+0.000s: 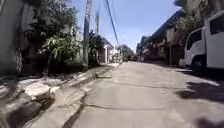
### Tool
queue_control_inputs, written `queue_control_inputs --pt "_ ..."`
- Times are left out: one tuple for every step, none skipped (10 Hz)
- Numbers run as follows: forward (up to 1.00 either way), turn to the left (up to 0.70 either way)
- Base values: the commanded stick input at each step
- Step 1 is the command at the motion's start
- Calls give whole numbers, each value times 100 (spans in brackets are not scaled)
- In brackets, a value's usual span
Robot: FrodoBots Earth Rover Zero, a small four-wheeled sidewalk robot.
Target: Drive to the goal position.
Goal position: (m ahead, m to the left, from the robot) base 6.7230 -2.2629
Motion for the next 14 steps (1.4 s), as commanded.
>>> queue_control_inputs --pt "100 0" --pt "100 0" --pt "100 0" --pt "100 0" --pt "100 0" --pt "100 0" --pt "100 0" --pt "100 0" --pt "100 0" --pt "100 -23" --pt "100 -30" --pt "100 -27" --pt "100 -24" --pt "100 -22"
